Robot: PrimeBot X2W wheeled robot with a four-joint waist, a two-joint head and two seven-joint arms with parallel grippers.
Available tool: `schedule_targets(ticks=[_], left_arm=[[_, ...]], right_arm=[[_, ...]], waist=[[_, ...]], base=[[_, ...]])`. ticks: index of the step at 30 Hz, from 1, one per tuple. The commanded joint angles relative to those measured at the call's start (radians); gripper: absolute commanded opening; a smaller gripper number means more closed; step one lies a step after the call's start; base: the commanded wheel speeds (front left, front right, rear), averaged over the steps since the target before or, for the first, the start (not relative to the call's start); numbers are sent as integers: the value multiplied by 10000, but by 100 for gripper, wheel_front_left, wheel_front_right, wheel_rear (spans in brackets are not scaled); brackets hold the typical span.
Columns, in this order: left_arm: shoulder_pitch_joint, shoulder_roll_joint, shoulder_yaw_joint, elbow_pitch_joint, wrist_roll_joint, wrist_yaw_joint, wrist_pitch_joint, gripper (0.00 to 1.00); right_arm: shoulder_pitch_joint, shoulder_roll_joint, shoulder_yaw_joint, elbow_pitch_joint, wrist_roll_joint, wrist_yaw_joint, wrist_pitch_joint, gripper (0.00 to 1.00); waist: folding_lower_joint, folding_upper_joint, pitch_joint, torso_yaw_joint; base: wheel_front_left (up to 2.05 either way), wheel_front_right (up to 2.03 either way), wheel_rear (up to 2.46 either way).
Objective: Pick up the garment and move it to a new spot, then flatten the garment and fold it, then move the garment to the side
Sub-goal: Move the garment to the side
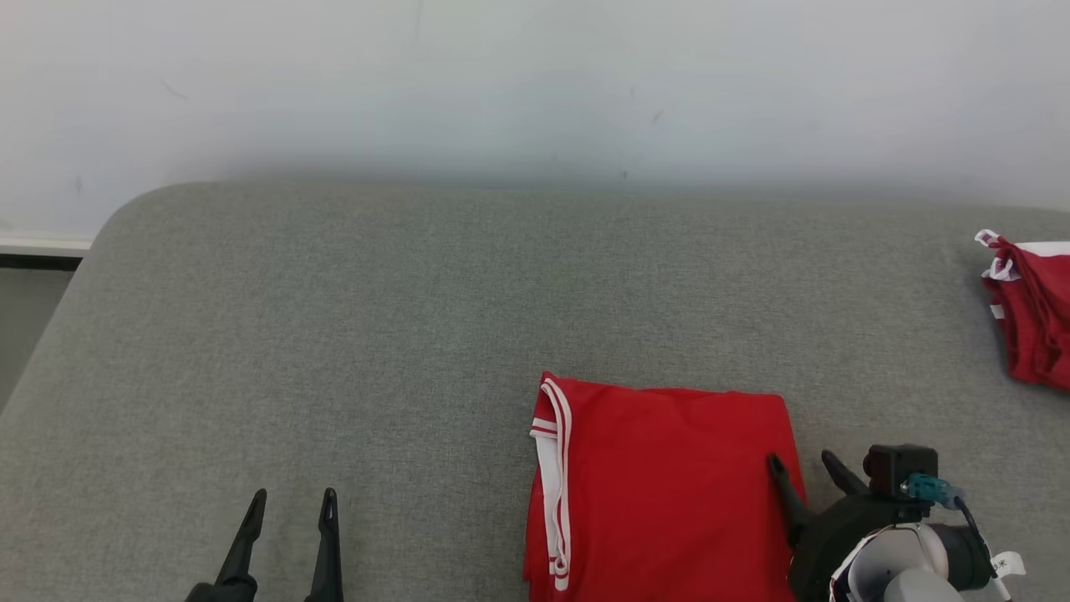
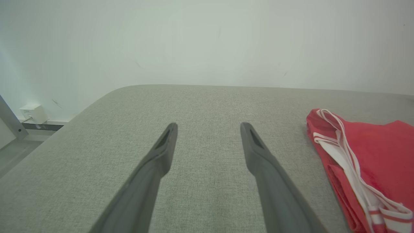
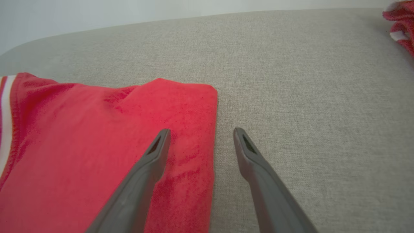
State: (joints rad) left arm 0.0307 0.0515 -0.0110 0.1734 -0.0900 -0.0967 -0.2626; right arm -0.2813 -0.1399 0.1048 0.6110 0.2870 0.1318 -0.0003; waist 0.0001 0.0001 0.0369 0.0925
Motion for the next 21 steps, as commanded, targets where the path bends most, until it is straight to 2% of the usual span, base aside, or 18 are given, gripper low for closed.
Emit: schedule_targets(ticks=[1,9,10,11,14,21], left_arm=[[-163,-7,-18,15,-53,45,-29,100],[-254,-12,-11,6,-41,106,-29,100],[-287,-12,-24,17,-23,111,-29,100],[-323,-11,-26,11,-16,117,-29,100],[-365,-11,18,-29,-24,155,-29,100],[-750,-11,-251,-207,-189,251,-29,100]], right_arm=[[-179,25,-11,500,-31,-24,2,100],[-394,231,426,2057,89,-24,42,100],[-400,290,545,2227,127,-24,103,31],[-395,351,589,2335,230,-24,103,0],[-608,393,762,2466,539,-26,-72,0],[-2148,-293,1217,2194,899,-28,-405,0]], waist=[[-1,-1,137,154],[-1,-1,280,155],[-1,-1,301,149],[-1,-1,313,140],[-1,-1,379,62],[-1,-1,1013,-226]], base=[[0,0,0],[0,0,0],[0,0,0],[0,0,0],[0,0,0],[0,0,0]])
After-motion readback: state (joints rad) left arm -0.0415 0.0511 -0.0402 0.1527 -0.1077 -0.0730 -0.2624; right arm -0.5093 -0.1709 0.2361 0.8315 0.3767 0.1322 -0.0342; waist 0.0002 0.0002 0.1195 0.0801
